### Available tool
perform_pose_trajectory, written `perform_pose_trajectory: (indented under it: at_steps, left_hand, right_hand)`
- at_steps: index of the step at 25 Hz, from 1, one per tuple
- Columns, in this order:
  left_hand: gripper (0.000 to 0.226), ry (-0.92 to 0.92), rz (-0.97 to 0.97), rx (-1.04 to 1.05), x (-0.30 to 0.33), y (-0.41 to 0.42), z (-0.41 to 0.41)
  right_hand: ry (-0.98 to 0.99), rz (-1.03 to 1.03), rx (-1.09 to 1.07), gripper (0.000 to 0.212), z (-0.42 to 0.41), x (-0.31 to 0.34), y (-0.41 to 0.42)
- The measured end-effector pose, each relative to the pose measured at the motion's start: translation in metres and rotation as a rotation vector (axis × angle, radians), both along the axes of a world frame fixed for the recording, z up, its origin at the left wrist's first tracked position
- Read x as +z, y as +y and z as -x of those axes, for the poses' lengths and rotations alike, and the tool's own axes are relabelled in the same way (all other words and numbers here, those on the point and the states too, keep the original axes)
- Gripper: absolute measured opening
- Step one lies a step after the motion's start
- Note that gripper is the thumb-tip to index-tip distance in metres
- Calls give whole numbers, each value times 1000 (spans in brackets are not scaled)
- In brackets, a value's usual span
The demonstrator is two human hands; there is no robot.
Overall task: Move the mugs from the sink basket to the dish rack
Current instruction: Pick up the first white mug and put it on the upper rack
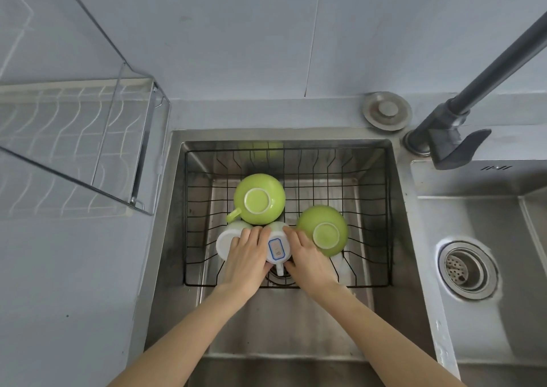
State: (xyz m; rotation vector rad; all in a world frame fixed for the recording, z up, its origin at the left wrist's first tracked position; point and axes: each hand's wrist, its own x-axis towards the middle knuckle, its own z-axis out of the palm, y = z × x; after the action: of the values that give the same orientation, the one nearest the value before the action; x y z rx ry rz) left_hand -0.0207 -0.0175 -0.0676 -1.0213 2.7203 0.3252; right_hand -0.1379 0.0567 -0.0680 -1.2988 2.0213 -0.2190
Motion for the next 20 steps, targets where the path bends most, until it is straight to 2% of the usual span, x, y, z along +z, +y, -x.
perform_pose_trajectory:
  at_steps: [3,8,13,17,20]
  left_hand:
    - [72,-13,4,35,7,-1,0]
    - [56,150,-137,122,22,3,-4]
    - [57,340,-237,120,59,11,-16]
    - [59,522,-333,131,94,25,-32]
    - [63,590,-394,126,119,32,-49]
  right_hand:
    - [-19,27,-10,63,0,-2,1]
    - [-67,98,-52,61,0,15,6]
    - [-112,219,-60,62,0,53,24]
    - [-120,313,19,62,-3,93,39]
    - [-109,387,58,63,-12,121,49]
